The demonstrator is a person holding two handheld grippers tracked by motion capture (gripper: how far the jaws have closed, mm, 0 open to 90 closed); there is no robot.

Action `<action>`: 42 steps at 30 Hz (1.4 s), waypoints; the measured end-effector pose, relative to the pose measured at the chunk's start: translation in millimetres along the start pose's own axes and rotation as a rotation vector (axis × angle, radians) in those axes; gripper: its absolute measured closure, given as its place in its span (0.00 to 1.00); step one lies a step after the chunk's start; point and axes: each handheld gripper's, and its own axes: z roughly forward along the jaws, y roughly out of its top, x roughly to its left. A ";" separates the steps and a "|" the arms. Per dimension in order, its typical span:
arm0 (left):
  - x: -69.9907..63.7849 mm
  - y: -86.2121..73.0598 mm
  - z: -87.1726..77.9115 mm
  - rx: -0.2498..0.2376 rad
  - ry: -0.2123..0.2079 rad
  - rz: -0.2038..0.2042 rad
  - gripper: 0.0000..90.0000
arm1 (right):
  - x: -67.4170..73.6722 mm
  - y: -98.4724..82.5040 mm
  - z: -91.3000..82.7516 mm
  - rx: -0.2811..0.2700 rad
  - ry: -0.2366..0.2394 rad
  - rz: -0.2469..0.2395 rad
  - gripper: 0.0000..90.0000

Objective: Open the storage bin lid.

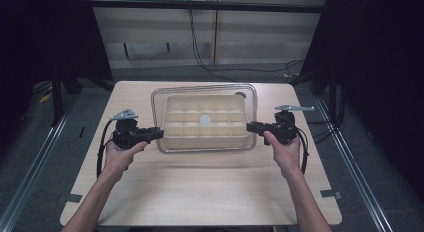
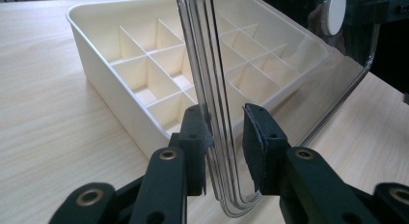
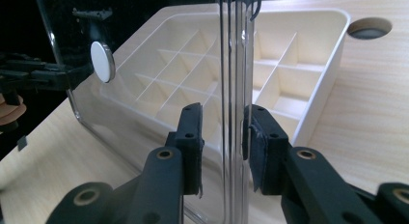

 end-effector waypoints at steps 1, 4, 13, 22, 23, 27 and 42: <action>-0.7 -0.7 -0.4 0.003 0.000 0.000 0.79 | 0.2 -1.8 -0.3 0.002 0.006 -0.003 0.77; -3.6 -2.1 -2.3 0.018 0.006 0.019 0.79 | 1.1 -4.5 -1.2 0.009 0.000 0.000 0.77; -9.2 -6.4 -8.4 0.021 -0.001 0.030 0.79 | 10.3 -8.4 -8.9 0.019 -0.002 -0.020 0.77; -14.2 -11.6 -11.2 0.033 0.001 0.029 0.79 | 16.1 -13.3 -14.5 0.026 -0.001 -0.028 0.77; -14.0 -12.3 -11.7 0.039 -0.001 0.037 0.79 | 16.3 -13.9 -14.7 0.027 -0.002 -0.029 0.77; -15.8 -14.5 -14.0 0.041 0.000 0.038 0.78 | 17.2 -17.1 -15.1 0.033 0.001 -0.031 0.77; -25.5 -22.0 -26.8 0.030 -0.025 0.029 0.79 | 21.6 -28.3 -18.2 0.048 0.014 -0.012 0.77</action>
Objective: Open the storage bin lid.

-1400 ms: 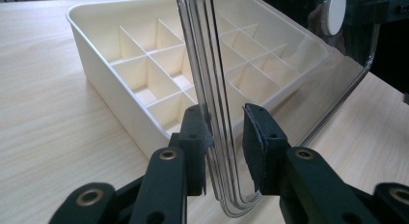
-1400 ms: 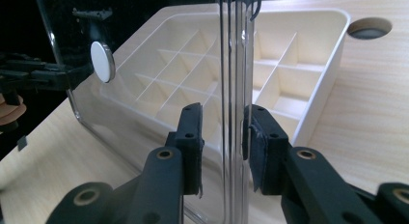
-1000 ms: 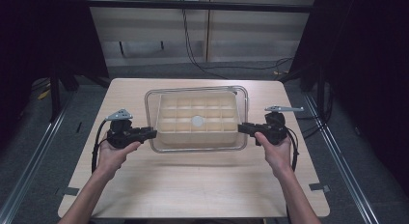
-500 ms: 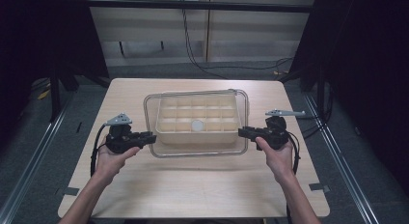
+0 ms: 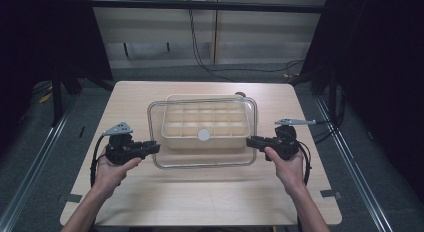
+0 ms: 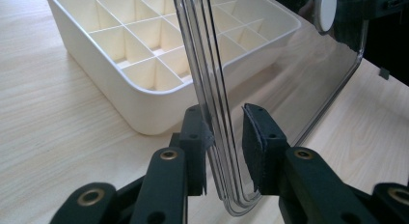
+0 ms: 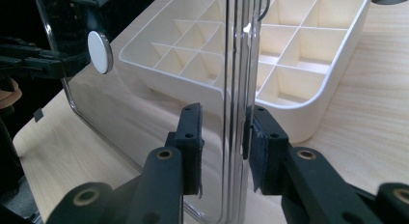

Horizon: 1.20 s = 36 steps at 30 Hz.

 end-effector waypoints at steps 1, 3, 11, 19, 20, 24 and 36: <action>-0.8 -0.4 0.0 0.000 0.002 0.002 0.79 | 0.0 -1.5 -1.0 -0.003 0.001 -0.003 0.77; -2.5 -1.7 0.1 0.005 0.007 0.009 0.79 | 0.8 -4.2 -2.1 -0.002 0.002 0.001 0.77; -6.0 -9.0 1.1 0.031 -0.004 0.001 0.79 | 3.0 -14.8 -4.6 0.010 -0.004 0.014 0.77; -11.4 -12.4 -1.8 0.035 -0.012 0.010 0.79 | 0.9 -20.7 -3.8 0.029 -0.003 0.031 0.76; -12.5 -13.3 -2.6 0.037 -0.014 0.012 0.79 | 1.5 -21.4 -4.4 0.030 -0.002 0.033 0.76; -15.7 -17.0 -3.9 0.050 -0.018 0.018 0.79 | 4.5 -25.5 -7.1 0.040 -0.004 0.037 0.76; -17.5 -30.8 -1.8 0.083 -0.027 0.001 0.79 | 7.5 -42.0 -4.1 0.075 -0.022 0.073 0.75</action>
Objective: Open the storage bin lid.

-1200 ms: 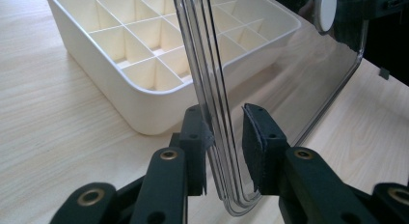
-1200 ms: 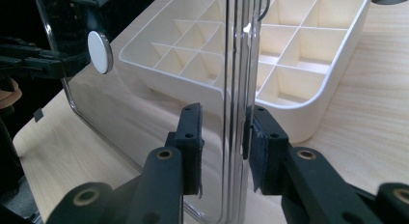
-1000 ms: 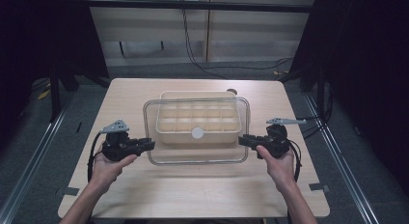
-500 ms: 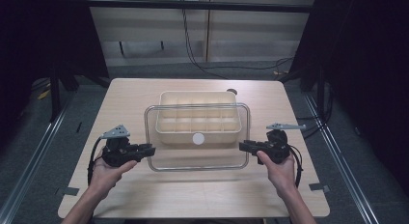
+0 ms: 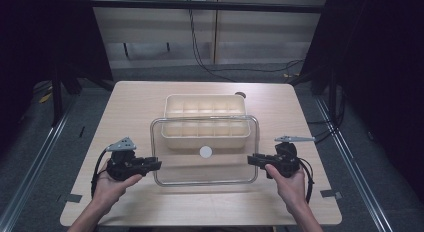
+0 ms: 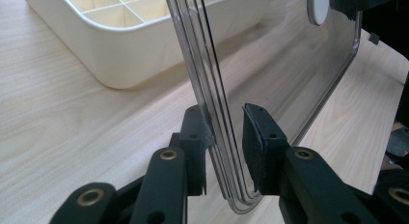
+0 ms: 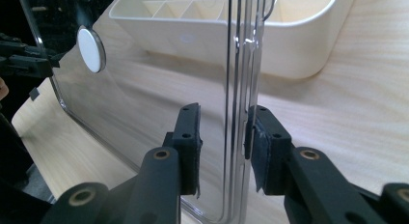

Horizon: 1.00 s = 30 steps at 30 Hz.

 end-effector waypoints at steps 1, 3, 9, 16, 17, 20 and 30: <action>-0.1 -0.2 -0.3 0.001 0.001 0.001 0.79 | 0.0 -1.3 0.2 0.002 0.005 0.001 0.75; -1.2 -1.2 -1.2 0.005 0.003 0.001 0.79 | 0.9 -3.0 0.1 0.006 0.008 0.001 0.75; -4.2 -6.3 -0.3 0.029 0.011 -0.001 0.79 | 7.2 -8.8 -2.6 0.023 -0.001 -0.010 0.75; -7.2 -11.8 -5.5 0.028 0.000 -0.009 0.79 | 11.9 -13.3 -7.4 0.031 0.012 -0.008 0.76; -7.7 -12.8 -6.2 0.029 -0.002 -0.009 0.79 | 13.0 -14.7 -7.7 0.034 0.015 -0.010 0.76; -9.6 -16.2 -6.8 0.036 -0.010 -0.009 0.79 | 13.9 -19.4 -7.8 0.043 0.019 -0.006 0.76; -17.8 -29.4 -2.4 0.064 -0.019 -0.016 0.78 | 12.2 -39.5 -11.2 0.070 0.029 0.014 0.77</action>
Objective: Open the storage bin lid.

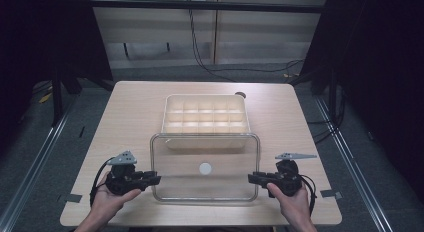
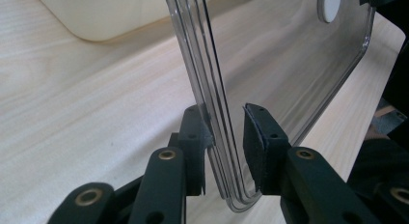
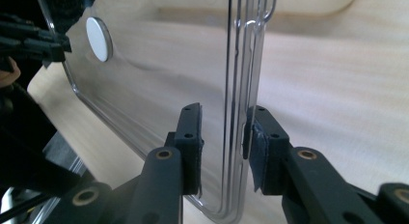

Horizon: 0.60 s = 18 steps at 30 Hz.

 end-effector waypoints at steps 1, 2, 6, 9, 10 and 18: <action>-1.3 -1.3 -0.6 0.000 -0.002 -0.001 0.78 | 0.0 -3.6 0.1 0.006 0.007 0.008 0.77; -2.6 -2.2 -0.7 0.003 0.001 0.002 0.78 | -0.2 -5.9 0.1 0.007 0.008 0.010 0.77; -5.7 -6.4 -0.6 0.008 0.004 0.011 0.78 | -0.6 -9.0 0.3 0.014 0.012 0.009 0.77; -4.4 -9.7 0.1 0.012 0.017 0.005 0.77 | 0.3 -10.4 3.7 0.024 0.011 0.015 0.77; -3.6 -10.4 0.2 0.015 0.017 0.001 0.77 | 0.5 -10.8 5.4 0.026 0.009 0.014 0.76; -0.7 -13.3 4.6 0.017 0.007 0.002 0.75 | -3.0 -12.5 13.8 0.050 -0.004 0.016 0.75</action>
